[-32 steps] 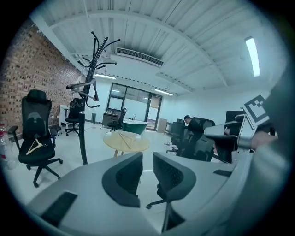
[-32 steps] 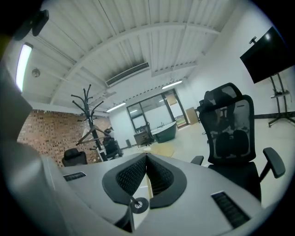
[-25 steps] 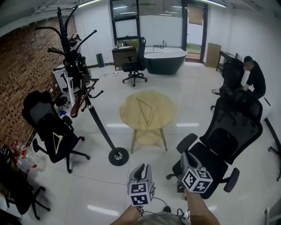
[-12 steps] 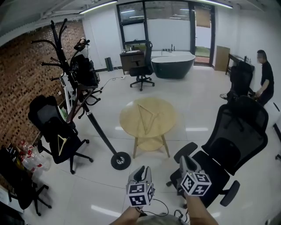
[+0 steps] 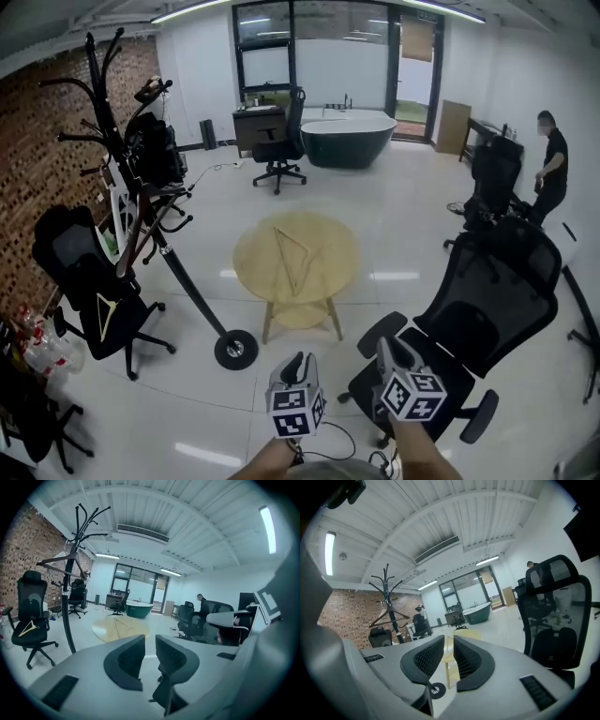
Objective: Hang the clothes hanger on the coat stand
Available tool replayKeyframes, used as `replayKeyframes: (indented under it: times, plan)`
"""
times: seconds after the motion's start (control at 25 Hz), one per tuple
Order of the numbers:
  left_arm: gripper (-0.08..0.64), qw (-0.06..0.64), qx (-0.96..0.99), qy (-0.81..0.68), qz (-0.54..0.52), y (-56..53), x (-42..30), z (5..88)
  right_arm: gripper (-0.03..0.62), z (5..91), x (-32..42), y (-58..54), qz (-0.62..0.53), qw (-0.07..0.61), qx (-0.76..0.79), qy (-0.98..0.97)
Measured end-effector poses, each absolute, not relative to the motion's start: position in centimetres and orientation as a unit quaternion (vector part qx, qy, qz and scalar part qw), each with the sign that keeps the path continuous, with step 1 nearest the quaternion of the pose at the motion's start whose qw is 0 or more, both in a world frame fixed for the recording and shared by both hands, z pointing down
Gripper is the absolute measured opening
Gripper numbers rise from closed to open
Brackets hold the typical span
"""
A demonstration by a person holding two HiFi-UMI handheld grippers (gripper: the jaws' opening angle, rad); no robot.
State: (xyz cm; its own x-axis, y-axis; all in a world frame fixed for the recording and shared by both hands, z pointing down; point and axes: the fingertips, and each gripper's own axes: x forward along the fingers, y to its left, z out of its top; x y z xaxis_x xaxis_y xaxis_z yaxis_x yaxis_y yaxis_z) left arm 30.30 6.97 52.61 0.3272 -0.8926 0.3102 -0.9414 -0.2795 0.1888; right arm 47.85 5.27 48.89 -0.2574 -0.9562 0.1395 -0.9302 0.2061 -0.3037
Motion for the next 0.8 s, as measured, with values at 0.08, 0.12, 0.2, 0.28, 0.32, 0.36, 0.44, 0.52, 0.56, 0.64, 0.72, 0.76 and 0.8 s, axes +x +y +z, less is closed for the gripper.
replayKeyframes:
  times: [0.08, 0.12, 0.2, 0.28, 0.32, 0.36, 0.44, 0.52, 0.56, 0.64, 0.72, 0.76, 0.8]
  plan:
    - [0.081, 0.165, 0.8, -0.573, 0.068, 5.6, 29.2, 52.3, 0.068, 48.8, 46.7, 4.0, -0.162, 0.034, -0.612, 0.773]
    - [0.081, 0.163, 0.8, -0.574, 0.065, 5.0, 28.6, 52.2, 0.067, 48.9, 46.1, 3.4, -0.161, 0.031, -0.613, 0.773]
    - [0.08, 0.16, 0.798, -0.577, 0.058, 4.0, 27.1, 52.2, 0.067, 49.1, 44.6, 2.4, -0.157, 0.025, -0.612, 0.774]
    - [0.08, 0.161, 0.796, -0.581, 0.05, 3.1, 25.3, 52.6, 0.067, 49.4, 42.7, 1.4, -0.153, 0.021, -0.61, 0.777]
    - [0.08, 0.162, 0.795, -0.583, 0.048, 2.8, 24.3, 52.8, 0.069, 49.6, 41.7, 1.0, -0.152, 0.02, -0.609, 0.778]
    - [0.081, 0.164, 0.795, -0.583, 0.046, 2.5, 23.4, 53.1, 0.085, 49.8, 40.7, 0.6, -0.152, 0.019, -0.607, 0.78]
    - [0.092, 0.167, 0.794, -0.583, 0.045, 2.2, 21.9, 53.5, 0.087, 50.1, 39.1, -0.1, -0.152, 0.018, -0.603, 0.783]
    - [0.104, 0.169, 0.791, -0.587, 0.045, 1.7, 20.8, 53.9, 0.091, 50.4, 37.9, -1.0, -0.153, 0.016, -0.597, 0.787]
    - [0.107, 0.17, 0.789, -0.589, 0.046, 1.3, 20.4, 54.0, 0.105, 50.5, 37.4, -1.6, -0.154, 0.015, -0.593, 0.79]
    - [0.112, 0.17, 0.784, -0.594, 0.051, 0.4, 20.2, 54.1, 0.106, 50.7, 37.0, -3.0, -0.156, 0.015, -0.585, 0.796]
    - [0.114, 0.167, 0.779, -0.601, 0.054, -0.7, 20.4, 53.9, 0.106, 50.7, 37.2, -4.8, -0.16, 0.016, -0.578, 0.8]
    - [0.114, 0.165, 0.776, -0.606, 0.055, -1.5, 20.6, 53.7, 0.106, 50.6, 37.5, -5.9, -0.161, 0.017, -0.575, 0.802]
    - [0.114, 0.164, 0.773, -0.611, 0.054, -2.3, 20.9, 53.5, 0.106, 50.5, 37.7, -7.0, -0.162, 0.018, -0.57, 0.805]
